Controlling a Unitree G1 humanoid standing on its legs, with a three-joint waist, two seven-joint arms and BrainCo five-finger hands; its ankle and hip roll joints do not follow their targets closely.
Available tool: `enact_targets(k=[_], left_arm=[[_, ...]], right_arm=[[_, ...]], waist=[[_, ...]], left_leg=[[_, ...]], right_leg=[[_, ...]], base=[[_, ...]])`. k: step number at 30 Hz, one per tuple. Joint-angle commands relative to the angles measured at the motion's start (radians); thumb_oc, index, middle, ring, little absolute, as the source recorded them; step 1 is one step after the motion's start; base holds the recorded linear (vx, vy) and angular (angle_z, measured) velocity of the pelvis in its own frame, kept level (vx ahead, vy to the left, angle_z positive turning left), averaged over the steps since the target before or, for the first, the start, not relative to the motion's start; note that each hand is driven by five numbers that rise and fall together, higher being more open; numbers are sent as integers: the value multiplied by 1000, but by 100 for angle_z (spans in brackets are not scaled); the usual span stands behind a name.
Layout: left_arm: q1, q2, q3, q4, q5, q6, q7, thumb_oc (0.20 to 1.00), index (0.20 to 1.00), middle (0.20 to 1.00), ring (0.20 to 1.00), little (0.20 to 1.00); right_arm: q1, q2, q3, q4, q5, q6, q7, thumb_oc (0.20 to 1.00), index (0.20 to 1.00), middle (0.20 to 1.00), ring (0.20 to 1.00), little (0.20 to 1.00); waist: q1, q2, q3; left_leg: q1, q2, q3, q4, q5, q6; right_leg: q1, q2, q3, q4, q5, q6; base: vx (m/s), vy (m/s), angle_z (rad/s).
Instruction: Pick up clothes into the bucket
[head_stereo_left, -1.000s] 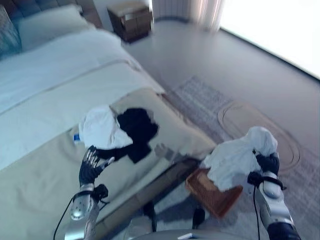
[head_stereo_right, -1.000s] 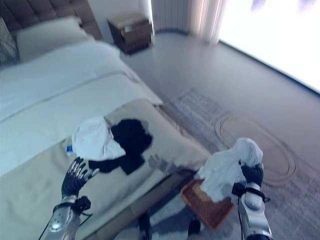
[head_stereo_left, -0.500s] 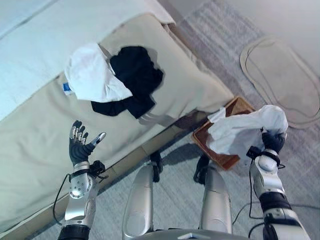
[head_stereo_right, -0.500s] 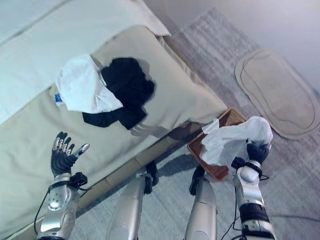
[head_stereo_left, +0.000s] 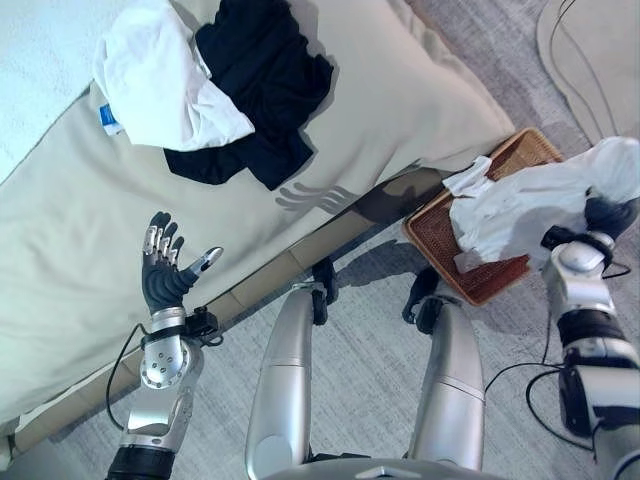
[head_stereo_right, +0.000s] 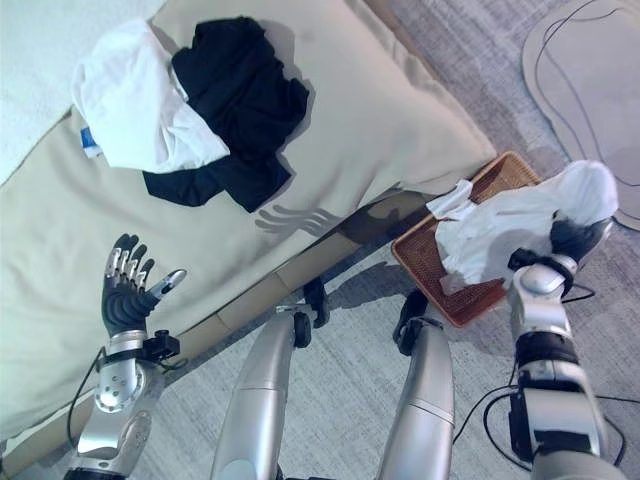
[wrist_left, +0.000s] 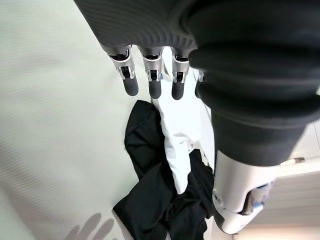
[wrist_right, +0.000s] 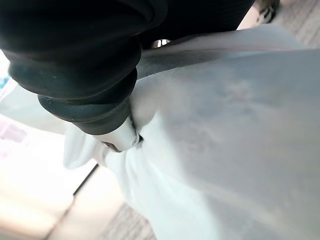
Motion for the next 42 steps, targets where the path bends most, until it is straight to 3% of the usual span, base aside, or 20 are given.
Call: enact_targets(k=[1, 9, 18, 23, 24, 25, 33, 39, 41, 42], left_arm=[[5, 7, 0, -81, 32, -72, 43, 1000, 1000, 1000, 1000, 1000], [-30, 18, -27, -119, 54, -78, 72, 1000, 1000, 1000, 1000, 1000], [-61, 27, -28, -124, 58, -75, 76, 1000, 1000, 1000, 1000, 1000], [-72, 26, -23, -118, 55, -68, 74, 1000, 1000, 1000, 1000, 1000], [-72, 26, -23, -119, 55, -68, 74, 1000, 1000, 1000, 1000, 1000], [-76, 25, -22, -120, 56, -64, 73, 1000, 1000, 1000, 1000, 1000], [-97, 19, -17, -120, 57, -54, 77, 1000, 1000, 1000, 1000, 1000], [-125, 11, -12, -72, 45, -58, 73, 1000, 1000, 1000, 1000, 1000], [-133, 9, -9, -46, 44, -60, 73, 1000, 1000, 1000, 1000, 1000], [-146, 0, -6, -12, 48, -56, 74, 1000, 1000, 1000, 1000, 1000]], right_arm=[[-33, -66, 82, 38, -3, -5, -15, 200, 200, 200, 200, 200], [-138, -55, 230, 234, -59, 43, 52, 200, 200, 200, 200, 200], [-146, -39, 271, 369, -74, 92, 143, 200, 200, 200, 200, 200], [-161, -36, 252, 425, -57, 108, 144, 200, 200, 200, 200, 200], [-161, -36, 252, 425, -57, 108, 144, 373, 373, 373, 373, 373], [-169, -40, 245, 437, -55, 115, 139, 1000, 1000, 1000, 1000, 1000], [-178, -19, 214, 433, -17, 113, 109, 1000, 1000, 1000, 1000, 1000], [-136, 21, 173, 351, 34, 70, 84, 1000, 1000, 1000, 1000, 1000], [-109, 42, 139, 289, 67, 37, 56, 1000, 1000, 1000, 1000, 1000], [-56, 78, 91, 182, 120, -17, 43, 1000, 1000, 1000, 1000, 1000]], waist=[[-1, 23, -43], [6, 33, -32], [18, 35, -35], [24, 34, -46], [25, 34, -46], [26, 33, -49], [21, 28, -60], [6, 14, -74], [-3, 11, -74], [-17, 5, -77]], left_leg=[[-10, 0, -26, 64, -90, 0], [-70, -12, -32, 111, -98, 4], [-94, -25, -40, 127, -99, 6], [-98, -27, -43, 124, -98, 8], [-98, -27, -43, 124, -98, 8], [-94, -27, -42, 120, -97, 8], [-45, -21, -39, 57, -81, 7], [74, -21, -37, -103, -28, 0], [133, -20, -42, -173, -1, -5], [190, -20, -46, -239, 23, -12]], right_leg=[[20, -11, 62, -36, 43, 58], [-39, -15, 73, 14, 25, 44], [-63, -19, 74, 39, 11, 39], [-69, -17, 77, 39, 10, 39], [-69, -17, 77, 38, 10, 39], [-68, -17, 77, 35, 12, 40], [-24, -12, 62, -15, 27, 50], [87, 0, 31, -150, 82, 71], [153, 6, 14, -224, 109, 79], [213, 12, 3, -289, 134, 88]], base=[[0, 0, 0], [5, -10, 2], [4, -16, 5], [0, 0, 0], [0, 0, 0], [0, 0, 0], [0, 0, 0], [-22, -7, -4], [-28, -26, -1], [0, 0, 0]])
